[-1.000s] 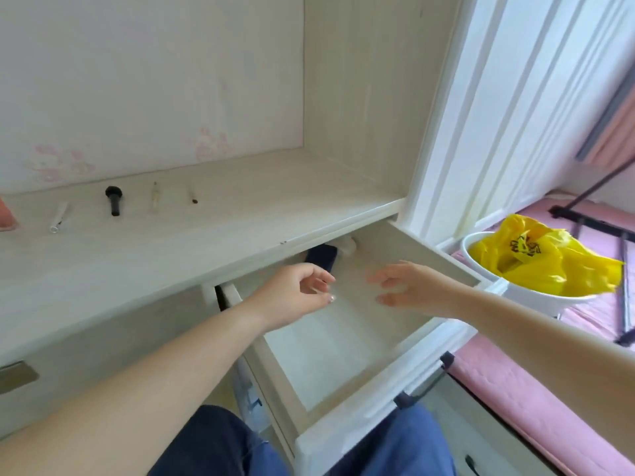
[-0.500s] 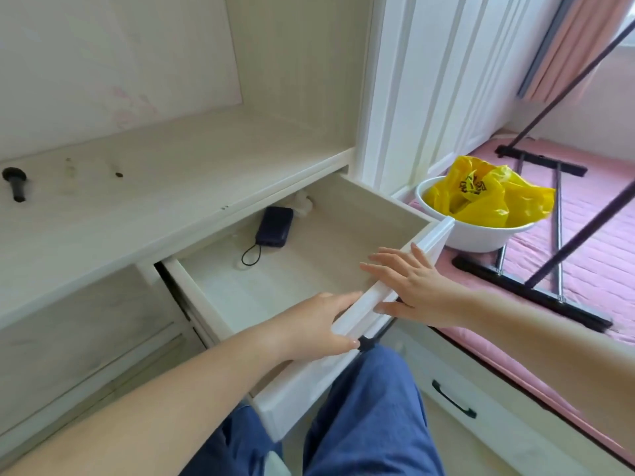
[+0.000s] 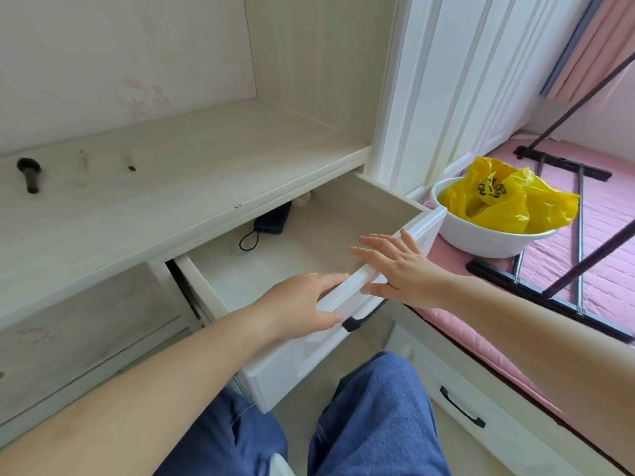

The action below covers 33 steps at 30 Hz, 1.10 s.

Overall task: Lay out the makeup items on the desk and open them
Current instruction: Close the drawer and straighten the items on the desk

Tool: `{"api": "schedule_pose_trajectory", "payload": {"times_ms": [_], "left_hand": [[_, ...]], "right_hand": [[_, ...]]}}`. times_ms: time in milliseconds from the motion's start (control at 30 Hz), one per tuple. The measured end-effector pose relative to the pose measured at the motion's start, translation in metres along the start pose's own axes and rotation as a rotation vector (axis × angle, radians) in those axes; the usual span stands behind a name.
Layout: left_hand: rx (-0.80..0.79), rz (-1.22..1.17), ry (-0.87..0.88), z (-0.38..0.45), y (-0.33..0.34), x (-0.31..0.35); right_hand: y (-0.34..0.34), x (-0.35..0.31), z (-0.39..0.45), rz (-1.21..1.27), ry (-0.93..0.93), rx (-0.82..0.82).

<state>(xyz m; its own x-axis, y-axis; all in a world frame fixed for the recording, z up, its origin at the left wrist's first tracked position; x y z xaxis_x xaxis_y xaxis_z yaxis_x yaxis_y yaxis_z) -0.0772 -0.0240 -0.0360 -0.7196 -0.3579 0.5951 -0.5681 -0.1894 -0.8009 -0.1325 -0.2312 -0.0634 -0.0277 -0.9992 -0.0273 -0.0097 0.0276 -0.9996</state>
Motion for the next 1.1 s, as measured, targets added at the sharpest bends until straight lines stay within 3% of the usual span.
{"api": "schedule_pose_trajectory", "payload": {"times_ms": [133, 433, 533, 767, 1100], "left_hand": [[0.035, 0.123, -0.043, 0.003, -0.011, -0.02], [0.273, 0.744, 0.055, 0.006, -0.046, -0.057], [0.267, 0.923, -0.045, 0.001, -0.061, -0.066], [0.236, 0.867, -0.361, -0.014, -0.098, -0.091], [0.235, 0.762, -0.437, -0.02, -0.113, -0.109]], "right_hand": [[-0.002, -0.007, 0.023, -0.002, 0.004, -0.016], [-0.015, -0.029, 0.085, 0.08, 0.034, -0.002], [-0.027, -0.038, 0.107, 0.1, 0.01, 0.072], [-0.053, -0.067, 0.152, -0.233, -0.107, 0.137], [-0.032, -0.085, 0.169, -0.117, -0.111, 0.26]]}}
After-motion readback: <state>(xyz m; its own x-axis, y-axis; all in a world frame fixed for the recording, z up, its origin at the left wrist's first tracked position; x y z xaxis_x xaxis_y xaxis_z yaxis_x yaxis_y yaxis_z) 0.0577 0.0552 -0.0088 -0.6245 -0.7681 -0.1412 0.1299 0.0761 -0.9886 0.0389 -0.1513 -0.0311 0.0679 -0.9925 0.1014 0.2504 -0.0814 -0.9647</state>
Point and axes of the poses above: each hand's wrist, its own z-axis towards the middle knuckle, its own y-axis out of the palm, x = y × z, the point moved 2 cm from there along z, towards the middle knuckle, and after that the axes turned 7 degrees about y, right-handed, at the moved point
